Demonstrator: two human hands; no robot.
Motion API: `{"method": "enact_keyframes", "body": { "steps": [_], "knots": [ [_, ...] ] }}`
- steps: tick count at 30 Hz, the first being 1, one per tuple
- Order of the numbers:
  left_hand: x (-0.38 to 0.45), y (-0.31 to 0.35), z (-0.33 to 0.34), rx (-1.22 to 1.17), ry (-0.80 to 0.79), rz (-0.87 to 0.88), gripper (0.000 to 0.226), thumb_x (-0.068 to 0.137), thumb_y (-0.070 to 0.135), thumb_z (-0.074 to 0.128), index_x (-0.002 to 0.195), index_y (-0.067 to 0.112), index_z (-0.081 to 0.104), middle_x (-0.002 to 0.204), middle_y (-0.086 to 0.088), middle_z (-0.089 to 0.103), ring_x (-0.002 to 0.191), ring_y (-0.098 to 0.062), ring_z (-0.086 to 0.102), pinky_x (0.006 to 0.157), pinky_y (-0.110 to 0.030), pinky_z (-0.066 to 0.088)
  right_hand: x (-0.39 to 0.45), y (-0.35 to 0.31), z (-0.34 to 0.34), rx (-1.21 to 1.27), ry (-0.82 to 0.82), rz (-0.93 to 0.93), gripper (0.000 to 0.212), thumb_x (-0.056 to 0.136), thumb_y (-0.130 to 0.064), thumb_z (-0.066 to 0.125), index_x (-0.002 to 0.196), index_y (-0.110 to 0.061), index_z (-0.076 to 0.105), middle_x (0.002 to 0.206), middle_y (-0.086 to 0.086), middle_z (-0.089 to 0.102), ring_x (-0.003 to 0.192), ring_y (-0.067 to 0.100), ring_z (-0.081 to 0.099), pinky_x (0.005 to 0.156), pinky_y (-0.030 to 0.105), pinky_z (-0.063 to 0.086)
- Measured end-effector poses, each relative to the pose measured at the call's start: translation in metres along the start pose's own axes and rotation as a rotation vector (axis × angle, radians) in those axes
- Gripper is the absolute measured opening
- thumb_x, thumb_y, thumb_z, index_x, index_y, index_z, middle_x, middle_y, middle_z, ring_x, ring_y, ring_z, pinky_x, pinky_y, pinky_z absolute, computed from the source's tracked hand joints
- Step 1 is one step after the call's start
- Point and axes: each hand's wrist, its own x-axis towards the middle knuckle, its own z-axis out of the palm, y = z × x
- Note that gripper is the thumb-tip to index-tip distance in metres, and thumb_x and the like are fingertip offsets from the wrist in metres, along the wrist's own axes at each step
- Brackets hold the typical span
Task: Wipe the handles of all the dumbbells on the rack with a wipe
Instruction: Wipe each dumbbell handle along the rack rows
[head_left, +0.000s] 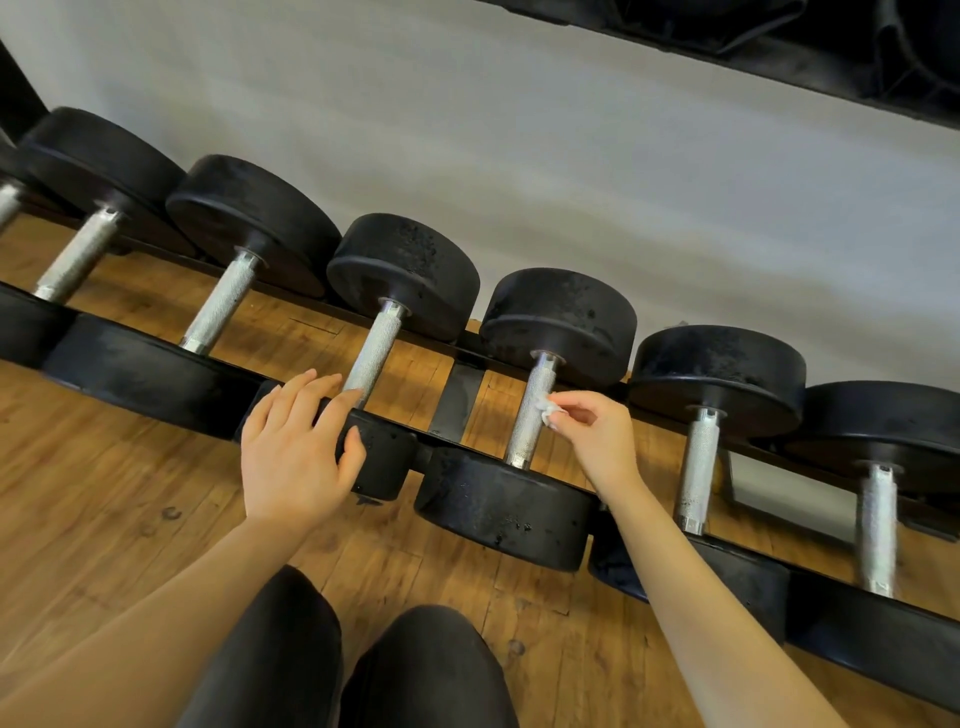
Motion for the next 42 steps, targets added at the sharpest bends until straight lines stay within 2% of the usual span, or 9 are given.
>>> {"method": "enact_keyframes", "body": {
  "steps": [4, 8, 11, 16, 22, 28, 34, 38, 42],
  "knots": [
    [0.000, 0.000, 0.001, 0.002, 0.004, 0.002, 0.044, 0.092, 0.032, 0.040, 0.119, 0.013, 0.068, 0.128, -0.010, 0.062, 0.130, -0.029, 0.049, 0.109, -0.046, 0.030, -0.008, 0.000, 0.003, -0.062, 0.017, -0.024, 0.024, 0.086, -0.014, 0.070, 0.110, -0.017, 0.070, 0.107, -0.005, 0.069, 0.102, 0.006, 0.061, 0.092, 0.029, 0.051],
    [0.000, 0.000, 0.001, 0.007, 0.001, 0.002, 0.044, 0.092, 0.033, 0.039, 0.118, 0.012, 0.068, 0.127, -0.010, 0.063, 0.129, -0.030, 0.049, 0.109, -0.046, 0.030, -0.008, -0.003, 0.004, -0.126, 0.065, -0.131, 0.021, 0.084, -0.016, 0.072, 0.105, -0.017, 0.073, 0.098, -0.014, 0.066, 0.096, 0.000, 0.059, 0.086, 0.016, 0.045],
    [0.000, -0.001, 0.001, 0.005, 0.003, 0.002, 0.044, 0.092, 0.032, 0.040, 0.119, 0.013, 0.068, 0.127, -0.010, 0.063, 0.130, -0.029, 0.049, 0.109, -0.046, 0.030, -0.006, -0.003, 0.006, -0.211, 0.112, -0.205, 0.021, 0.085, -0.014, 0.070, 0.106, -0.015, 0.073, 0.100, -0.010, 0.063, 0.093, -0.006, 0.055, 0.082, 0.006, 0.042],
    [0.000, -0.001, 0.002, 0.001, 0.000, 0.003, 0.043, 0.092, 0.033, 0.040, 0.119, 0.013, 0.068, 0.127, -0.010, 0.063, 0.130, -0.029, 0.049, 0.109, -0.046, 0.031, -0.004, 0.001, 0.001, -0.313, -0.034, -0.263, 0.019, 0.086, -0.016, 0.069, 0.104, -0.018, 0.074, 0.096, -0.009, 0.061, 0.089, -0.002, 0.055, 0.079, 0.009, 0.041],
    [0.000, -0.001, 0.001, 0.006, 0.003, 0.013, 0.044, 0.091, 0.033, 0.041, 0.118, 0.012, 0.068, 0.126, -0.011, 0.063, 0.128, -0.030, 0.050, 0.107, -0.046, 0.032, -0.003, 0.002, 0.006, -0.290, 0.075, -0.275, 0.018, 0.085, -0.013, 0.069, 0.102, -0.015, 0.075, 0.098, -0.004, 0.063, 0.090, 0.004, 0.056, 0.081, 0.015, 0.044],
    [0.000, -0.001, 0.001, 0.006, 0.004, 0.015, 0.043, 0.091, 0.032, 0.042, 0.118, 0.012, 0.069, 0.126, -0.010, 0.064, 0.128, -0.030, 0.051, 0.107, -0.046, 0.033, -0.008, 0.005, -0.002, -0.335, -0.110, -0.283, 0.018, 0.085, -0.018, 0.070, 0.103, -0.020, 0.074, 0.098, -0.008, 0.062, 0.092, 0.003, 0.057, 0.081, 0.016, 0.046],
    [0.001, -0.001, 0.002, -0.007, 0.010, 0.015, 0.043, 0.091, 0.033, 0.041, 0.118, 0.013, 0.069, 0.125, -0.010, 0.064, 0.128, -0.030, 0.050, 0.106, -0.047, 0.033, 0.005, 0.002, 0.005, -0.390, 0.099, -0.353, 0.019, 0.088, -0.010, 0.066, 0.106, -0.011, 0.073, 0.108, 0.002, 0.062, 0.096, 0.007, 0.057, 0.086, 0.011, 0.044],
    [0.001, -0.001, 0.001, -0.005, 0.008, 0.017, 0.043, 0.091, 0.033, 0.041, 0.118, 0.012, 0.068, 0.126, -0.011, 0.064, 0.128, -0.030, 0.050, 0.107, -0.047, 0.033, 0.002, 0.004, 0.006, -0.501, 0.062, -0.395, 0.019, 0.089, -0.007, 0.065, 0.106, -0.007, 0.072, 0.109, 0.007, 0.063, 0.092, 0.014, 0.061, 0.081, 0.012, 0.042],
    [0.001, -0.001, 0.002, 0.004, -0.003, 0.013, 0.044, 0.091, 0.033, 0.042, 0.119, 0.012, 0.068, 0.126, -0.010, 0.063, 0.129, -0.030, 0.050, 0.107, -0.047, 0.032, 0.002, 0.005, 0.005, -0.413, 0.061, -0.386, 0.016, 0.087, -0.010, 0.067, 0.102, -0.011, 0.074, 0.109, 0.003, 0.055, 0.093, 0.008, 0.054, 0.083, 0.017, 0.045]
  ]
}}
